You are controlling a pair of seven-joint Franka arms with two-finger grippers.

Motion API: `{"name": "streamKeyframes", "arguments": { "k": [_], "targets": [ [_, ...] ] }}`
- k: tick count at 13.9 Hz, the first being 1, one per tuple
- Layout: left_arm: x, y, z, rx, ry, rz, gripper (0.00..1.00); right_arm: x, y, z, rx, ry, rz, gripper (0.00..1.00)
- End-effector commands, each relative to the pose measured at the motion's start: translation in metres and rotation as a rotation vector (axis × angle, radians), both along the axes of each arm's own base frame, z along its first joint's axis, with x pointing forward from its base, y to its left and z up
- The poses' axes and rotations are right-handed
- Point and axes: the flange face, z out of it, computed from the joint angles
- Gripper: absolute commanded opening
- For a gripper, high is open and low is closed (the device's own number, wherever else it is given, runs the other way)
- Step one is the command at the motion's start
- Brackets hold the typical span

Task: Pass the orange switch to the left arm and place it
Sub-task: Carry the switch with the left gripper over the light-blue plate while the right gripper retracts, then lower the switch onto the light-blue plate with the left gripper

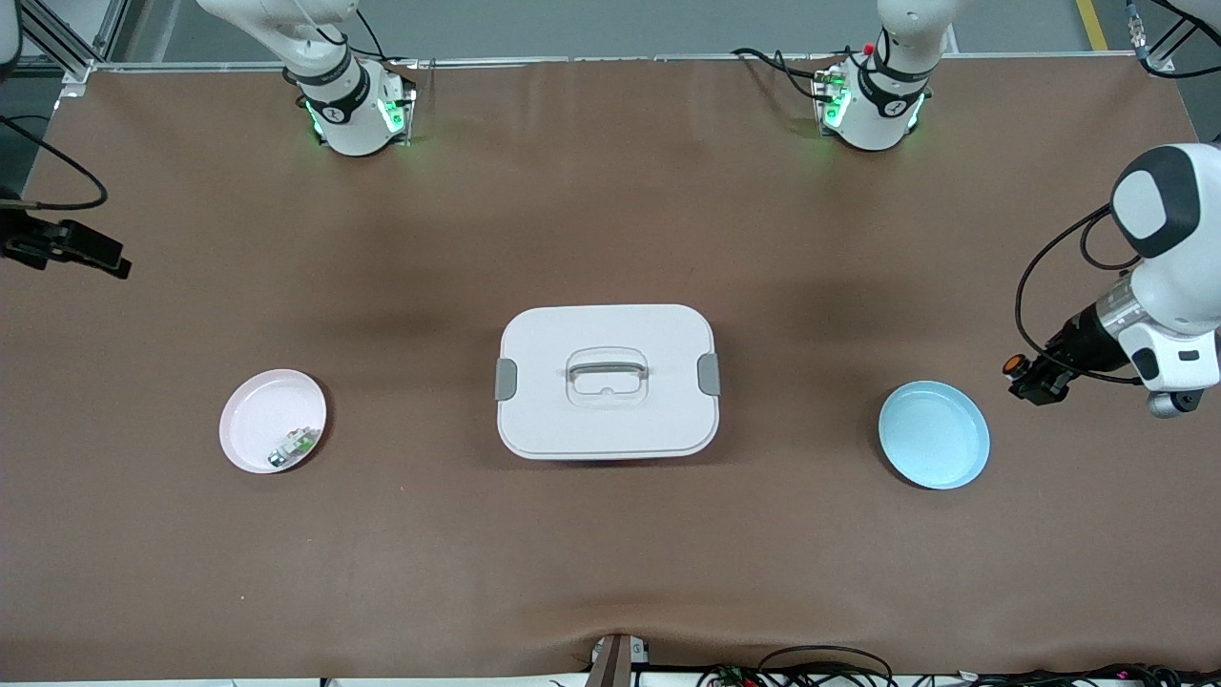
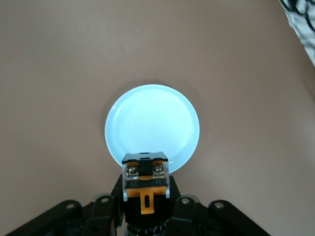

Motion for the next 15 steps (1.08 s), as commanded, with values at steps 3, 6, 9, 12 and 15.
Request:
{"name": "streamKeyframes", "arguments": {
  "k": [3, 6, 9, 12, 15],
  "targets": [
    [0.017, -0.021, -0.029, -0.014, 0.015, 0.287, 0.01, -0.005, -0.005, 0.030, -0.017, -0.017, -0.001, 1.00],
    [0.025, -0.034, -0.062, 0.023, 0.041, 0.354, 0.01, -0.005, -0.004, 0.045, -0.018, -0.043, -0.007, 1.00],
    [0.033, -0.040, -0.090, 0.058, 0.059, 0.395, 0.01, -0.005, 0.007, 0.049, -0.003, -0.052, 0.011, 1.00],
    [0.042, -0.031, -0.118, 0.087, 0.085, 0.413, 0.01, -0.010, 0.021, 0.046, -0.001, -0.002, 0.024, 1.00],
    [0.051, -0.027, -0.137, 0.099, 0.099, 0.440, 0.01, -0.010, 0.013, 0.052, 0.049, -0.025, 0.004, 1.00]
  ]
}}
